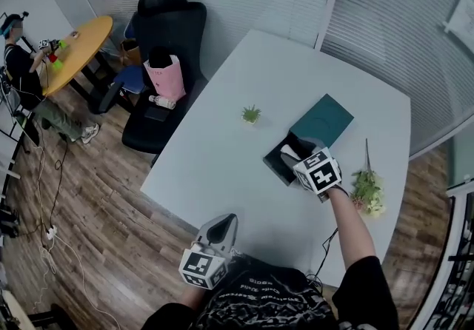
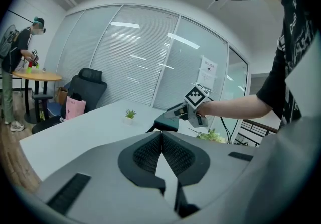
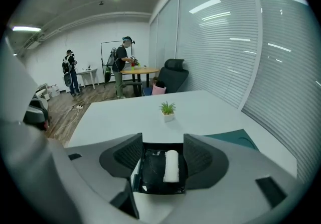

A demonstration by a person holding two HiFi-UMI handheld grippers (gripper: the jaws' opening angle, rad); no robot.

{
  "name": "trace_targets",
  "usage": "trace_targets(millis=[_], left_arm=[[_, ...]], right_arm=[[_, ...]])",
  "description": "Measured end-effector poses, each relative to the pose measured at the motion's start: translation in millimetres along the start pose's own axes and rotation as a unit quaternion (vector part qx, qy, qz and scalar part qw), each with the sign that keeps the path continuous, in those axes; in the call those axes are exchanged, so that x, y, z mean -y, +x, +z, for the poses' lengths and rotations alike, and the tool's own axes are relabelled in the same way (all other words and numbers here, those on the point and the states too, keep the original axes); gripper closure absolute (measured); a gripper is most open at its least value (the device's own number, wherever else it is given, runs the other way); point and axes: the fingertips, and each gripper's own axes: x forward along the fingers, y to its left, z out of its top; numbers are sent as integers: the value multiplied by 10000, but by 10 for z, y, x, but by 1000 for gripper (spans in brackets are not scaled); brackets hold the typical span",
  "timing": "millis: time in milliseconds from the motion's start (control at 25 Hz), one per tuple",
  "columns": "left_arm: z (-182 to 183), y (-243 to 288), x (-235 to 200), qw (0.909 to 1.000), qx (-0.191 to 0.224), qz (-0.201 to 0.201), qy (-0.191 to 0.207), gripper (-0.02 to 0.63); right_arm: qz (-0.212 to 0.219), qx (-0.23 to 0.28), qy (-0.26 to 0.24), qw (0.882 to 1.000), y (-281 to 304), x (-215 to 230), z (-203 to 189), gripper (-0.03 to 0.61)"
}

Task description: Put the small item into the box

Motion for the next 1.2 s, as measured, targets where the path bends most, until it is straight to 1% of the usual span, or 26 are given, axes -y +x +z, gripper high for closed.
trace_targets(millis=[120, 320, 640, 800, 1000, 1200], left_arm=[[3, -8, 25, 10000, 27, -66, 37, 595], [45, -44, 72, 9995, 89, -211, 194, 595], [54, -98, 167, 9986, 160, -376, 327, 595], [48, -118, 212, 9979, 181, -468, 399, 595], [31, -144, 264, 9972, 220, -569, 443, 595], [16, -168, 311, 9961, 240, -695, 486, 595]], right_arm=[[-191, 379, 54, 9991, -271, -35, 83, 316], [-357, 1044, 386, 9931, -715, -181, 121, 324], [-631, 1806, 649, 9794, -1299, -558, -24, 325], [-829, 2069, 716, 9722, -1531, -765, -170, 327], [-1093, 2235, 783, 9654, -1760, -1014, -408, 330], [-1272, 2367, 997, 9580, -1934, -1258, -662, 336]])
